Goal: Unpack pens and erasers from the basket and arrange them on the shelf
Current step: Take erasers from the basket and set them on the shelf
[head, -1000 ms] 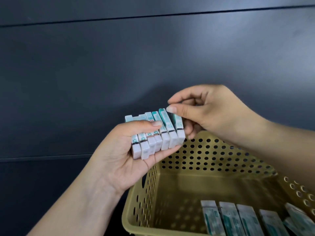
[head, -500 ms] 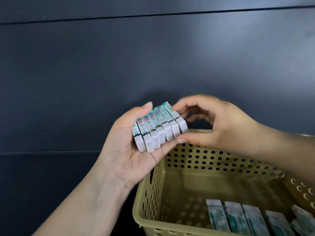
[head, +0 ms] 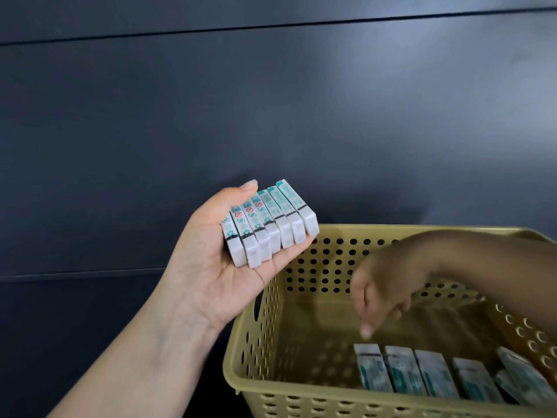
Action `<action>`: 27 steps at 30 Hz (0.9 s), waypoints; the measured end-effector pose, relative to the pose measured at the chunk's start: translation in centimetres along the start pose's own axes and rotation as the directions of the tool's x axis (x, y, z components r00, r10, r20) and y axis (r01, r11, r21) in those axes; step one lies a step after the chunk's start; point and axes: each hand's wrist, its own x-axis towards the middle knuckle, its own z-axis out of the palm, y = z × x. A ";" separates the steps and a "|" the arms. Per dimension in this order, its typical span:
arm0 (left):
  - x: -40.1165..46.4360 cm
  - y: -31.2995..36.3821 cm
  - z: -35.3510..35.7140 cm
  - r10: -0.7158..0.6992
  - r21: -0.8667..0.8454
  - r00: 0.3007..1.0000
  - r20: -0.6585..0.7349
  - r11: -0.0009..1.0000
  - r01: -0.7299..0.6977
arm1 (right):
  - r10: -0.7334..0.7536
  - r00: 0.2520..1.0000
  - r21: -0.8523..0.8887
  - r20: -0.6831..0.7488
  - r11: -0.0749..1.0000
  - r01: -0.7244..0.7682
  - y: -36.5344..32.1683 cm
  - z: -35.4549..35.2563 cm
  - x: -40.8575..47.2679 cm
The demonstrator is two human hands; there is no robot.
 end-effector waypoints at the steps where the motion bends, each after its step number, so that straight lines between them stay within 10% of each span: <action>1: 0.0 0.0 0.0 -0.001 0.004 1.000 0.001 1.000 0.001 | 0.045 0.998 -0.023 0.039 0.999 -0.044 -0.1 0.6 0.5; 13: 0.0 0.0 0.0 0.004 0.014 1.000 0.007 1.000 -0.004 | 0.222 0.975 0.047 -0.033 0.974 -0.220 -0.1 1.9 1.9; 27: 0.1 0.0 -0.1 0.005 0.008 1.000 0.023 1.000 -0.005 | -0.084 0.974 0.049 -0.210 0.994 0.097 -1.8 3.0 2.0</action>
